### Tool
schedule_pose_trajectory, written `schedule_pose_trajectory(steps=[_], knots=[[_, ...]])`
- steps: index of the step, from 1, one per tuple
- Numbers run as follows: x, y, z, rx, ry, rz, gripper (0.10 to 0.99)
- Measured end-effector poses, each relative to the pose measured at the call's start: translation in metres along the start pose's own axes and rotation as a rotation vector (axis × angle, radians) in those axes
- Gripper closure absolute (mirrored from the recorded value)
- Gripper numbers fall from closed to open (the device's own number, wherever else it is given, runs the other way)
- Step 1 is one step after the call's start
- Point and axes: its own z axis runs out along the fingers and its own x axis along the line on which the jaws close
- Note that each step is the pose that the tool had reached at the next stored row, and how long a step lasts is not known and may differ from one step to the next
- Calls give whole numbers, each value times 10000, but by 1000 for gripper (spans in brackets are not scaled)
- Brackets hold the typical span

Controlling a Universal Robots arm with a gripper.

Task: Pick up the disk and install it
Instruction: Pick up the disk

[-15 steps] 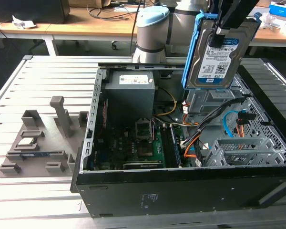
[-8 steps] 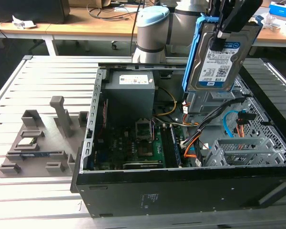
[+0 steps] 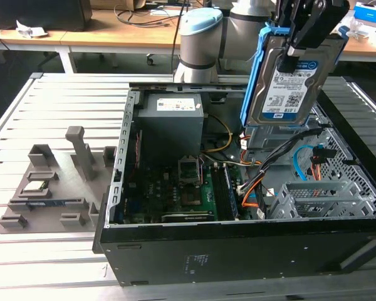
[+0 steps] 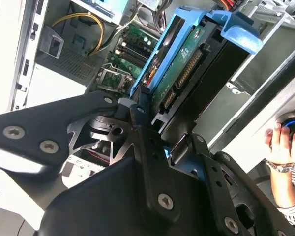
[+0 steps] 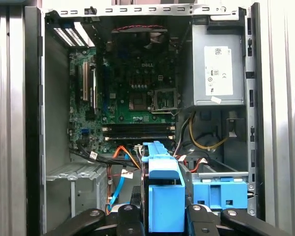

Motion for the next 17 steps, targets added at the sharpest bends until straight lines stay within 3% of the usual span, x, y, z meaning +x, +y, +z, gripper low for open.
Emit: schedule_pose_trajectory(steps=[2,6,11,17], knots=[[91,84,8,0,-1,0,722],[235,157,19,1,-1,-2,722],[470,229,35,1,-1,-7,722],[693,277,52,1,0,-12,722]])
